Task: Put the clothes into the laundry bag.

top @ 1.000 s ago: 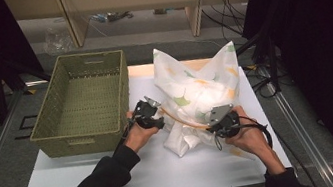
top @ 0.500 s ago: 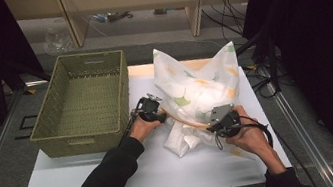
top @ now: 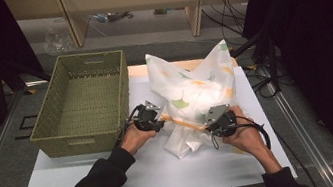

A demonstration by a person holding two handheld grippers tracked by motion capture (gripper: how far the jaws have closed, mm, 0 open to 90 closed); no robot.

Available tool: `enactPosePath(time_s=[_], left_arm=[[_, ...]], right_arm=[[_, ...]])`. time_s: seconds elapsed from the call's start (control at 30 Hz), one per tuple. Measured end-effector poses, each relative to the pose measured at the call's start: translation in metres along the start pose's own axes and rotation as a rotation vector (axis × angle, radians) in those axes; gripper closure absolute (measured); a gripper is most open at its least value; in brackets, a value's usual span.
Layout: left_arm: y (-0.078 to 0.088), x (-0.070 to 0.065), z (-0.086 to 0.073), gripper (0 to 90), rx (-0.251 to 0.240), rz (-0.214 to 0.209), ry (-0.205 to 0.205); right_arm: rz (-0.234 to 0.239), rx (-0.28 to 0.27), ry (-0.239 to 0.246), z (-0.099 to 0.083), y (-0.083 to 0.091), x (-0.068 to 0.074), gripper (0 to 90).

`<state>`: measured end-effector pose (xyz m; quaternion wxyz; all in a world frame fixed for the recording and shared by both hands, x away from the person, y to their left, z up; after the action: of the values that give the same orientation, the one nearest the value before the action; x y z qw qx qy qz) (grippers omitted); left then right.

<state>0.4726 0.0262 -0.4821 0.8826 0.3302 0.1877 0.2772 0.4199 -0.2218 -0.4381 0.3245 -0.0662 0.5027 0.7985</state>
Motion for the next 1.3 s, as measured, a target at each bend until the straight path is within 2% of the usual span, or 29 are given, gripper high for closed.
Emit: enactPosePath(time_s=[0.03, 0.07, 0.1, 0.13, 0.27, 0.37, 0.4, 0.43, 0.47, 0.53, 0.57, 0.6, 0.63, 0.67, 0.7, 0.73, 0.77, 0.83, 0.87, 0.9, 0.93, 0.97, 1.0, 1.07, 1.1, 1.2, 1.3], left_arm=[[0.002, -0.002, -0.001, 82.4, -0.011, -0.006, -0.009], [0.005, -0.003, -0.003, 82.5, -0.012, -0.010, -0.017], [0.007, -0.005, -0.004, 82.5, -0.015, -0.016, -0.020], [0.009, -0.007, -0.005, 82.5, -0.011, -0.026, -0.023], [0.013, -0.015, -0.011, 82.8, 0.011, -0.068, -0.037], [0.021, -0.022, -0.021, 88.2, 0.022, -0.070, -0.073], [0.025, -0.023, -0.023, 88.2, 0.021, -0.085, -0.070], [0.029, -0.023, -0.025, 88.3, 0.009, -0.087, -0.064], [0.033, -0.023, -0.026, 88.4, 0.004, -0.088, -0.062], [0.037, -0.023, -0.027, 88.4, -0.013, -0.095, -0.068], [0.037, -0.022, -0.028, 88.4, -0.012, -0.096, -0.058], [0.035, -0.023, -0.029, 88.3, -0.015, -0.101, -0.047], [0.033, -0.022, -0.029, 88.0, -0.018, -0.088, -0.039], [0.031, -0.021, -0.030, 84.9, -0.022, -0.076, -0.023], [0.028, -0.021, -0.031, 70.5, -0.026, -0.049, 0.014], [0.025, -0.019, -0.031, 60.8, -0.016, -0.036, 0.024], [0.021, -0.020, -0.033, 54.9, -0.001, -0.024, 0.036], [0.013, -0.022, -0.036, 43.9, 0.025, 0.005, 0.064], [0.009, -0.022, -0.038, 40.9, 0.036, 0.002, 0.073], [0.007, -0.023, -0.039, 41.1, 0.043, -0.006, 0.070], [0.005, -0.025, -0.040, 42.3, 0.035, 0.014, 0.039], [0.006, -0.026, -0.039, 50.3, 0.030, 0.010, 0.015], [0.006, -0.026, -0.039, 63.7, 0.025, -0.033, 0.027], [0.007, -0.030, -0.041, 82.5, 0.017, -0.092, 0.054], [0.008, -0.033, -0.042, 86.1, 0.014, -0.118, 0.057], [0.015, -0.042, -0.042, 87.8, 0.010, -0.168, 0.027], [0.025, -0.048, -0.040, 88.0, -0.033, -0.231, 0.073]], right_arm=[[-0.024, -0.010, 0.029, 0.001, -0.003, -0.003, 89.8], [-0.023, -0.008, 0.013, 0.003, -0.007, -0.003, 89.8], [-0.044, -0.026, 0.029, 0.005, -0.010, -0.007, 89.8], [-0.055, -0.021, -0.011, 0.005, -0.012, -0.008, 89.8], [-0.109, -0.029, -0.046, 0.010, -0.021, -0.016, 89.8], [-0.149, -0.019, -0.058, 0.010, -0.030, -0.026, 89.8], [-0.159, -0.013, -0.078, 0.010, -0.033, -0.029, 89.8], [-0.165, -0.021, -0.054, 0.010, -0.036, -0.035, 89.9], [-0.171, -0.006, -0.111, 0.009, -0.037, -0.035, 89.9], [-0.171, -0.021, -0.071, 0.011, -0.039, -0.041, 89.9], [-0.173, -0.015, -0.090, 0.012, -0.039, -0.040, 89.9], [-0.175, -0.016, -0.084, 0.014, -0.038, -0.039, 89.9], [-0.177, -0.011, -0.072, 0.015, -0.037, -0.038, 89.9], [-0.174, -0.007, -0.068, 0.015, -0.036, -0.037, 89.9], [-0.174, -0.011, -0.064, 0.015, -0.035, -0.037, 89.9], [-0.169, -0.010, -0.067, 0.014, -0.034, -0.037, 89.9], [-0.164, -0.017, -0.051, 0.014, -0.033, -0.039, 89.9], [-0.157, -0.013, -0.069, 0.012, -0.031, -0.039, 89.9], [-0.153, -0.012, -0.067, 0.011, -0.029, -0.038, 90.0], [-0.151, -0.014, -0.061, 0.011, -0.027, -0.039, 90.0], [-0.146, -0.014, -0.059, 0.011, -0.024, -0.039, 90.0], [-0.143, -0.017, -0.055, 0.010, -0.020, -0.039, 90.0], [-0.144, -0.019, -0.054, 0.008, -0.015, -0.039, 90.0], [-0.143, -0.036, -0.068, 0.004, -0.003, -0.040, 90.0], [-0.142, -0.045, -0.076, 0.002, 0.003, -0.042, 90.0], [-0.133, -0.052, -0.063, -0.001, 0.017, -0.041, 90.0], [-0.101, -0.043, -0.018, -0.003, 0.026, -0.032, 90.0]])
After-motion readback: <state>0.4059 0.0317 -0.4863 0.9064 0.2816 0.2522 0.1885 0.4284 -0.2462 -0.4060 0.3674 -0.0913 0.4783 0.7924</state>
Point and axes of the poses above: each handheld gripper's, and its own axes: y roughly backward along the jaws, z roughly out of its top, x roughly to its left, the point moved 2 cm from there along -y, roughly forward along the jaws, and after that the axes turned 8 degrees about -z, right-handed, at the moved point
